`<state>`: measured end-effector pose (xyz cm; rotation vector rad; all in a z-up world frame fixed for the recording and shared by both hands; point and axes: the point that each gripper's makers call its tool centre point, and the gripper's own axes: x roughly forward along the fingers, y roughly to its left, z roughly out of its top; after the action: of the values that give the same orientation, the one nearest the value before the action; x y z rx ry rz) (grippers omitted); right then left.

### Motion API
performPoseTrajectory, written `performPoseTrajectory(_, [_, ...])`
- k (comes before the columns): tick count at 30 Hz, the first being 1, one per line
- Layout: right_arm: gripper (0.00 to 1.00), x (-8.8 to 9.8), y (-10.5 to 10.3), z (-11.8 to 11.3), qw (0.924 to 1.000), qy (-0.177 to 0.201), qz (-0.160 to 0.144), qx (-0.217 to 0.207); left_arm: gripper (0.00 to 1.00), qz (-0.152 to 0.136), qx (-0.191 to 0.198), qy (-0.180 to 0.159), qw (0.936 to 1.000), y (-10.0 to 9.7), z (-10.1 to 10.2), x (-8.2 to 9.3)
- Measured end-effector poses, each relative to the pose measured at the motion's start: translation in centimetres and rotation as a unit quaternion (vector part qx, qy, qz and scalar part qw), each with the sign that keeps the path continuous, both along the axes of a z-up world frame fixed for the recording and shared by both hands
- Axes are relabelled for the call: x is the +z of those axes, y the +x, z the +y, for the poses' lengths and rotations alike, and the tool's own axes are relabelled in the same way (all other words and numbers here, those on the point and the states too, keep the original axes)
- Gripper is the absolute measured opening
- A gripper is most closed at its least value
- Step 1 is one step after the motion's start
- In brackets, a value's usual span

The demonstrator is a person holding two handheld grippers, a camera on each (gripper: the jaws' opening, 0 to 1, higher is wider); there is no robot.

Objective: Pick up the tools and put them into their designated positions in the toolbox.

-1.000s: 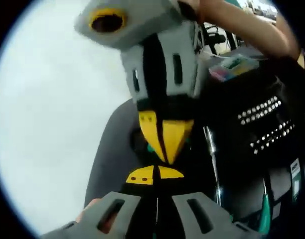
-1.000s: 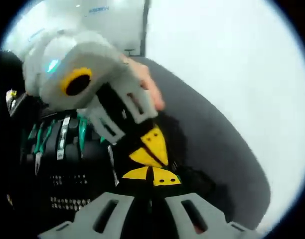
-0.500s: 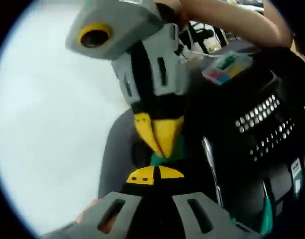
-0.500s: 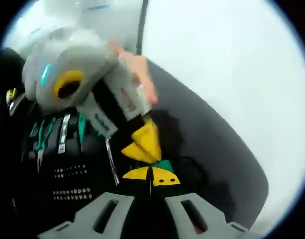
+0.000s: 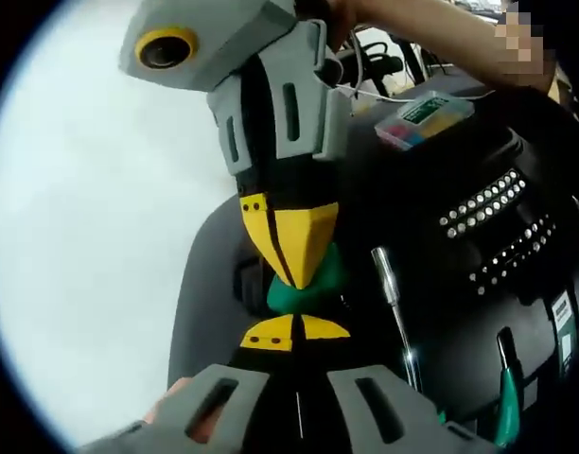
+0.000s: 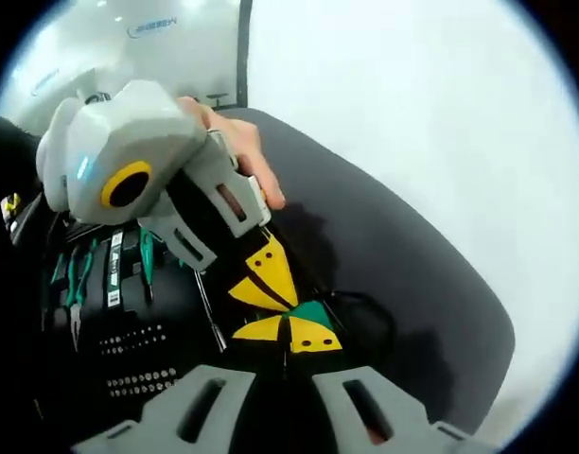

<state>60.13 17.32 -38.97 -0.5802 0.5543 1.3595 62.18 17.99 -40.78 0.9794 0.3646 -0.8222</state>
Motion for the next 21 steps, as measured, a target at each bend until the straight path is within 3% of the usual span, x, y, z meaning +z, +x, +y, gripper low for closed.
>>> performPoseTrajectory(12, [0.0,-0.2,0.1,0.0,0.9998,0.018,0.012,-0.003,0.0,-0.008,0.01,0.001,0.9999,-0.6,0.1,0.0])
performPoseTrajectory(13, [0.0,-0.2,0.1,0.0,0.9997,0.019,0.012,-0.001,0.0,-0.004,0.015,-0.008,0.9998,-0.5,0.2,0.2])
performPoseTrajectory(15, [0.0,-0.2,0.2,0.0,0.9997,0.022,0.014,-0.002,0.0,-0.005,0.062,0.01,0.998,0.2,1.8,0.2])
performPoseTrajectory(16, [0.0,-0.2,0.3,0.0,0.9996,0.024,0.014,0.0,0.0,-0.002,0.046,0.002,0.9989,0.1,1.3,0.0])
performPoseTrajectory(17, [0.0,-0.1,0.3,0.0,0.9996,0.024,0.015,0.001,0.0,-0.003,0.025,-0.027,0.9993,0.0,0.0,0.1])
performPoseTrajectory(18, [0.0,-0.1,0.3,0.0,0.9996,0.024,0.015,0.001,0.0,-0.004,0.044,-0.001,0.999,0.1,0.6,0.2])
performPoseTrajectory(19, [0.0,-0.1,0.2,0.0,0.9996,0.023,0.016,0.0,0.0,-0.005,0.04,0.006,0.9992,0.0,0.2,0.2])
performPoseTrajectory(20, [0.0,-0.1,0.2,-0.1,0.9996,0.023,0.015,0.0,0.0,-0.016,0.015,0.054,0.9983,0.0,0.2,0.3])
performPoseTrajectory(21, [0.0,0.0,0.3,-0.1,0.9996,0.023,0.016,0.0,0.0,-0.013,0.016,0.063,0.9978,-0.1,0.1,0.3])
